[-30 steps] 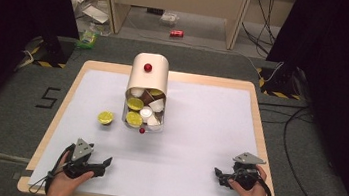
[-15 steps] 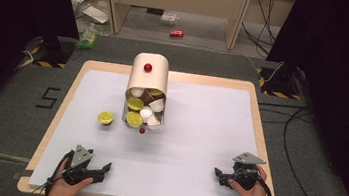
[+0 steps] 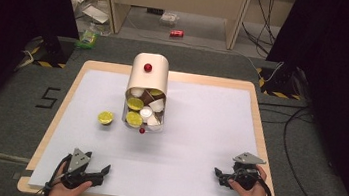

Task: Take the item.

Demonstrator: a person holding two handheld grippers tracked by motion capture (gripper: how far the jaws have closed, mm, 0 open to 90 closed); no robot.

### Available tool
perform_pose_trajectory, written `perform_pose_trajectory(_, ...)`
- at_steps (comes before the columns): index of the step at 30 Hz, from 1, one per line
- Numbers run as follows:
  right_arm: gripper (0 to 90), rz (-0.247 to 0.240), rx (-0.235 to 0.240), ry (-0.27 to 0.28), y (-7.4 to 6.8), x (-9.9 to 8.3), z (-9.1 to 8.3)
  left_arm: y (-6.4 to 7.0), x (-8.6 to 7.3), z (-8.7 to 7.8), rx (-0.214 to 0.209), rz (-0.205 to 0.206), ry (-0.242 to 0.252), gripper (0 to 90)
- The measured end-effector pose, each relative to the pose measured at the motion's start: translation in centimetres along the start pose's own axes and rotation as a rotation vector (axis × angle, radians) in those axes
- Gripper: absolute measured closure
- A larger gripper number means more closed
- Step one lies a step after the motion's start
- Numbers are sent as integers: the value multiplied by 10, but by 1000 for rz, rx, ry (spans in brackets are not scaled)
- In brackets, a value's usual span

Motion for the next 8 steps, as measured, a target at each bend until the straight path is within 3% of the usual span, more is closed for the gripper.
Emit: perform_pose_trajectory(8,81,0,1,0,0,0,0,0,0,0,-2,1,1,151)
Point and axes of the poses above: each handheld gripper's, and its own axes: z roughly forward along the jaws, x roughly out of its top, y roughly to its right, the point moved 6 cm from there along z, roughly forward along the jaws, and after that the axes turned 7 degrees about y, right-handed, at the moved point
